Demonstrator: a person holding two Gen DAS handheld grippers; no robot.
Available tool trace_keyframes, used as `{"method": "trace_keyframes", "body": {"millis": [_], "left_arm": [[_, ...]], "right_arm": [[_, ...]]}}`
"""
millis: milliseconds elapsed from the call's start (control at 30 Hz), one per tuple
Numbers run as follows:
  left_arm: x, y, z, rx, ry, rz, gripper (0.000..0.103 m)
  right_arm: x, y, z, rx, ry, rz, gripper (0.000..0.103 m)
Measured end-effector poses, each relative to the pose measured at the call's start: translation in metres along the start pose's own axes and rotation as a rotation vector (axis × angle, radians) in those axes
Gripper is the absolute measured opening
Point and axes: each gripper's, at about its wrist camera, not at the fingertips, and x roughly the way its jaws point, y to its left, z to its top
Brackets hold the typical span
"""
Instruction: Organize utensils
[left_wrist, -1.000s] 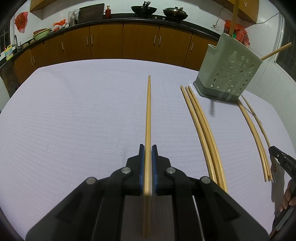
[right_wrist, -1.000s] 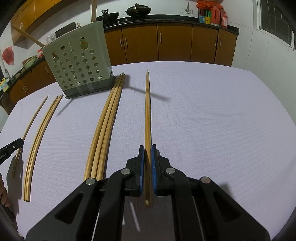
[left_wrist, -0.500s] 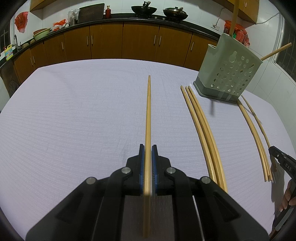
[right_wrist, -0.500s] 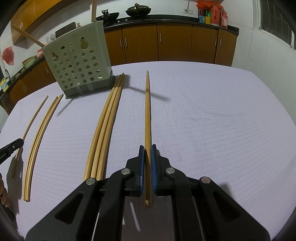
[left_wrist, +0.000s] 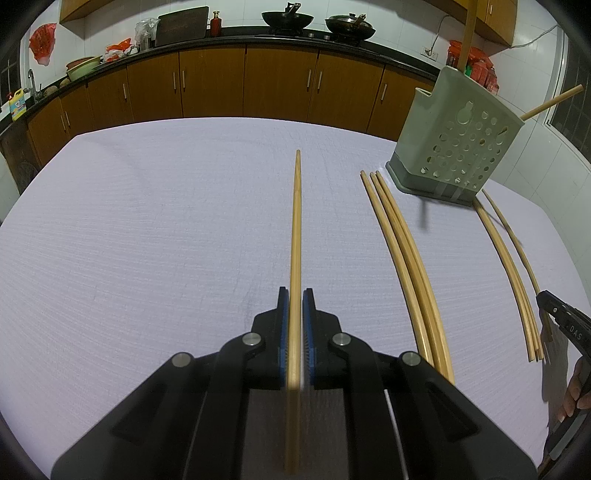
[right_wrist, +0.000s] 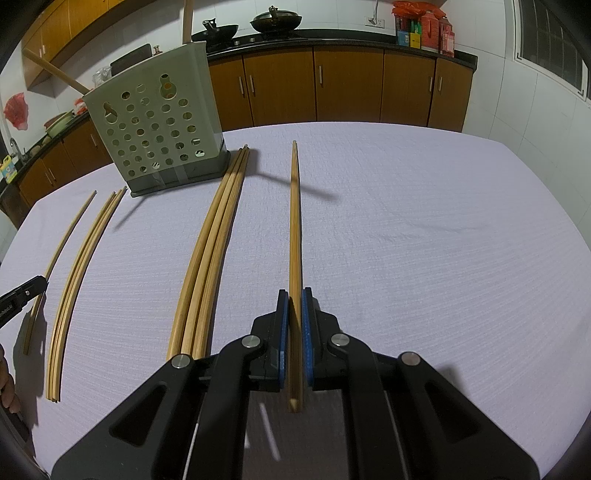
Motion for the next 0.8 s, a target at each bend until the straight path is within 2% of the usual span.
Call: {"method": "trace_keyframes", "body": {"millis": [467, 800], "left_arm": [[0.0002, -0.0008, -0.0006, 0.004, -0.001, 0.005, 0.01], [-0.0042, -0.006, -0.0069, 0.058, 0.001, 0.039, 0.008]], "right_arm": [[-0.0001, 0.0001, 0.0, 0.0, 0.001, 0.001, 0.008], [-0.0019, -0.0048, 0.0003, 0.017, -0.004, 0.027, 0.008]]}}
